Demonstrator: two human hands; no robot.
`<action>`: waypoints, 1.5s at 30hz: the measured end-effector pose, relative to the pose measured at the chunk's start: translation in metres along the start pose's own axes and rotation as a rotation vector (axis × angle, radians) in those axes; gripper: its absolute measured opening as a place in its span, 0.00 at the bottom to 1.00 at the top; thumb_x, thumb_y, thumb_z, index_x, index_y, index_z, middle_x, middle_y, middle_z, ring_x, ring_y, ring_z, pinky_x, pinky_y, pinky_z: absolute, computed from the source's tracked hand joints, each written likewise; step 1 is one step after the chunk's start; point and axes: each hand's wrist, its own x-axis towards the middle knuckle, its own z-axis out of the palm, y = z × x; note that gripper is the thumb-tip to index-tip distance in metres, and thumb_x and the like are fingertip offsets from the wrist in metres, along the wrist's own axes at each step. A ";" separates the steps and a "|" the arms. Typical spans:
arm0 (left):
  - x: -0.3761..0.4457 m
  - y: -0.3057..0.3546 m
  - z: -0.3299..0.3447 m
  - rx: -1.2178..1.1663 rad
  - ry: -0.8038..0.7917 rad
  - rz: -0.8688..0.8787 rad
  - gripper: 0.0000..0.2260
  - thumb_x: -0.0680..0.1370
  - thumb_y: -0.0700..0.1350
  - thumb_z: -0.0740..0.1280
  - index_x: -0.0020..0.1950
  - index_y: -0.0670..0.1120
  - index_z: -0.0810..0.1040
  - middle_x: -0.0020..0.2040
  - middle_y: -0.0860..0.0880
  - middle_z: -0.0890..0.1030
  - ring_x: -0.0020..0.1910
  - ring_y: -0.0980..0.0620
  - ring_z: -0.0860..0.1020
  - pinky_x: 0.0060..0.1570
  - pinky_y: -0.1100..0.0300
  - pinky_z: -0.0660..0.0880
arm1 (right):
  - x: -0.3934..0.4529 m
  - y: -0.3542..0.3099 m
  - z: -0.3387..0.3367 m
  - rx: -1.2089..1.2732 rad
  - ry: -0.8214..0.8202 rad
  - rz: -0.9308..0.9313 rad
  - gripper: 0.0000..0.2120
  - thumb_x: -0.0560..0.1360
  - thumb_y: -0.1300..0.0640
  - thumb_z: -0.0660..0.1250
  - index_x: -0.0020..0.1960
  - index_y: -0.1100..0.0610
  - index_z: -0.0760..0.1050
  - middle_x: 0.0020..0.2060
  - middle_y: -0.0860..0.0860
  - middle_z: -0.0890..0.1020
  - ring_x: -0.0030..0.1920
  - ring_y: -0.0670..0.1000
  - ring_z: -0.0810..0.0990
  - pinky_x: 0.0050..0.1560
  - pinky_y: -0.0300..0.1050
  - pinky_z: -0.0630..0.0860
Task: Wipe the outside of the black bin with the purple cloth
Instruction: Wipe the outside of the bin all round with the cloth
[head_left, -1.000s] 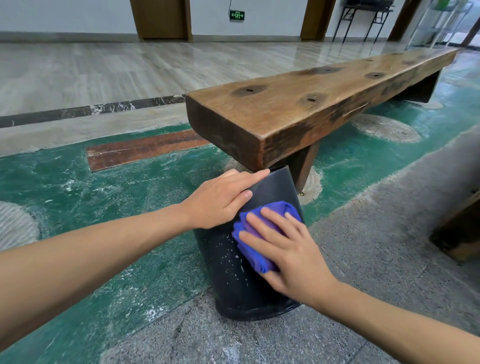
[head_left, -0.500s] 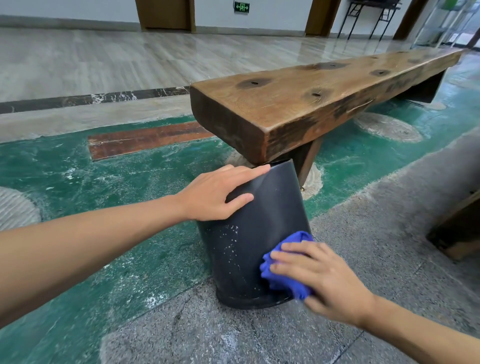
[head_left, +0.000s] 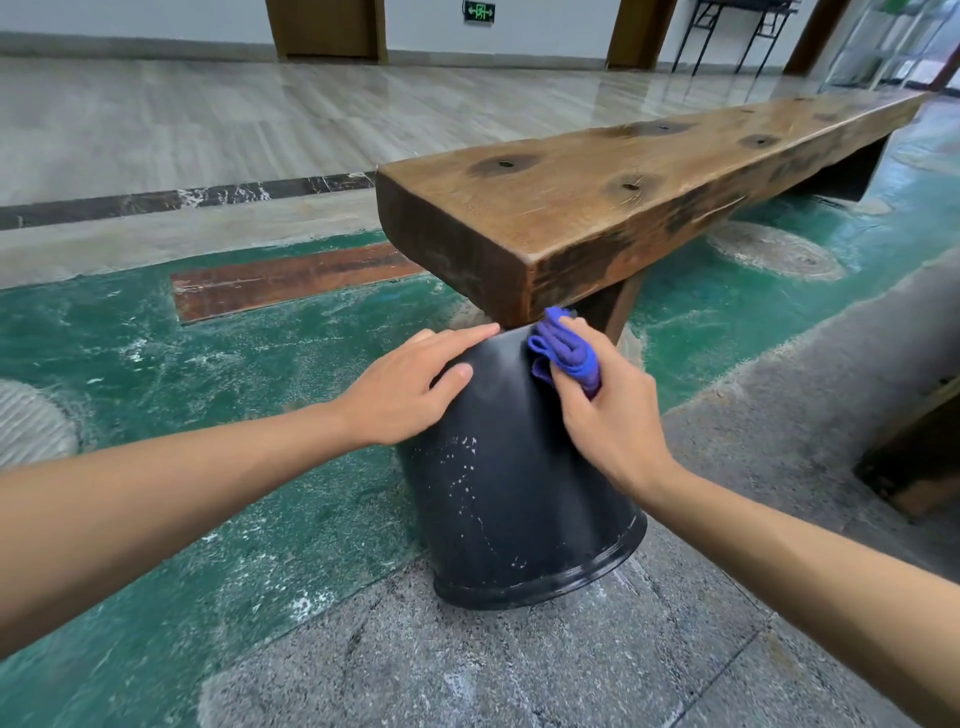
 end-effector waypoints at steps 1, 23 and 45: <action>0.002 -0.001 0.001 -0.033 0.016 -0.017 0.23 0.84 0.42 0.58 0.79 0.54 0.64 0.71 0.52 0.75 0.64 0.50 0.71 0.68 0.51 0.66 | -0.004 0.000 0.005 -0.034 -0.050 -0.034 0.24 0.77 0.62 0.69 0.72 0.49 0.76 0.70 0.44 0.77 0.73 0.42 0.71 0.74 0.37 0.65; 0.006 0.013 -0.002 -0.247 -0.027 -0.157 0.11 0.82 0.49 0.64 0.41 0.47 0.76 0.36 0.53 0.77 0.35 0.56 0.72 0.39 0.56 0.66 | -0.109 0.038 -0.040 -0.254 -0.569 -0.282 0.29 0.70 0.58 0.64 0.70 0.44 0.77 0.69 0.38 0.78 0.70 0.45 0.74 0.69 0.49 0.73; 0.017 0.050 -0.030 -0.014 -0.137 -0.173 0.12 0.75 0.59 0.68 0.49 0.55 0.87 0.41 0.54 0.87 0.43 0.54 0.83 0.47 0.53 0.79 | -0.035 0.014 -0.019 0.341 -0.024 0.343 0.12 0.76 0.51 0.70 0.59 0.42 0.83 0.48 0.41 0.87 0.49 0.43 0.83 0.62 0.54 0.80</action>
